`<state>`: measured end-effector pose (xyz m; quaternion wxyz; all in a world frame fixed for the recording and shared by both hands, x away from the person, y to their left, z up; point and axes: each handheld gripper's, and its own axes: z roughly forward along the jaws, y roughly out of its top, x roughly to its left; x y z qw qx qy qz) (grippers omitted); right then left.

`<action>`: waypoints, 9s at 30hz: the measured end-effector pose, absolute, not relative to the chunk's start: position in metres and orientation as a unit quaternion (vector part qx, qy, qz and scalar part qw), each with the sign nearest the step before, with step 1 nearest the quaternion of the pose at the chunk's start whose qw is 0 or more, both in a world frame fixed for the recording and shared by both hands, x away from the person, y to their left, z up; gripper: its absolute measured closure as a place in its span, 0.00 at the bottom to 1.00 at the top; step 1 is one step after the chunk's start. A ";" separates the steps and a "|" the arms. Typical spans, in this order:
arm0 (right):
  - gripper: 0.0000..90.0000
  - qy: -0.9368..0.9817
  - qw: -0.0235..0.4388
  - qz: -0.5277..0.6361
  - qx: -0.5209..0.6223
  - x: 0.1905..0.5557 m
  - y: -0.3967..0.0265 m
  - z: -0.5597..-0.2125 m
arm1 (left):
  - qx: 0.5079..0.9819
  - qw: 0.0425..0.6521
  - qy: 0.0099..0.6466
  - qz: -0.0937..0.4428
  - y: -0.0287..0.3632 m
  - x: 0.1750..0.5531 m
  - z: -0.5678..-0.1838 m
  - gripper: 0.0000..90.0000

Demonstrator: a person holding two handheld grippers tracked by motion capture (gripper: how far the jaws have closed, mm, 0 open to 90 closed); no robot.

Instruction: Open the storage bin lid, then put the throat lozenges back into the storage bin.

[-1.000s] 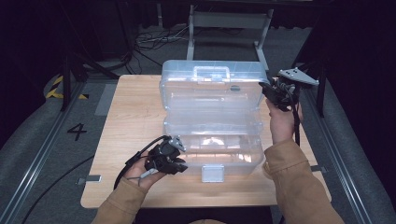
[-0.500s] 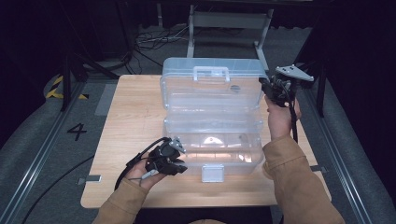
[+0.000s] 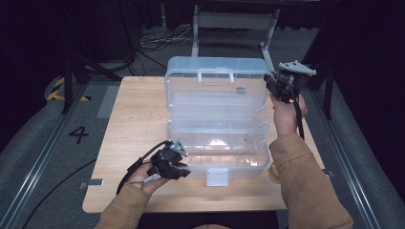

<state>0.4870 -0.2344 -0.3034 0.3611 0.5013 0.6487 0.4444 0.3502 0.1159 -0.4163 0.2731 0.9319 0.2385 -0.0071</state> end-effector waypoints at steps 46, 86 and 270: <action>0.91 0.662 0.323 0.443 0.511 0.547 -0.238 -0.318 | 0.925 0.298 0.236 0.000 0.118 0.348 -0.419 0.81; 0.91 0.665 0.270 0.456 0.527 0.590 -0.245 -0.346 | 0.923 0.311 0.226 0.012 0.121 0.346 -0.420 0.81; 0.15 0.895 0.045 0.154 0.417 0.381 -0.313 -0.472 | 0.865 0.364 0.345 0.010 0.188 0.408 -0.362 0.57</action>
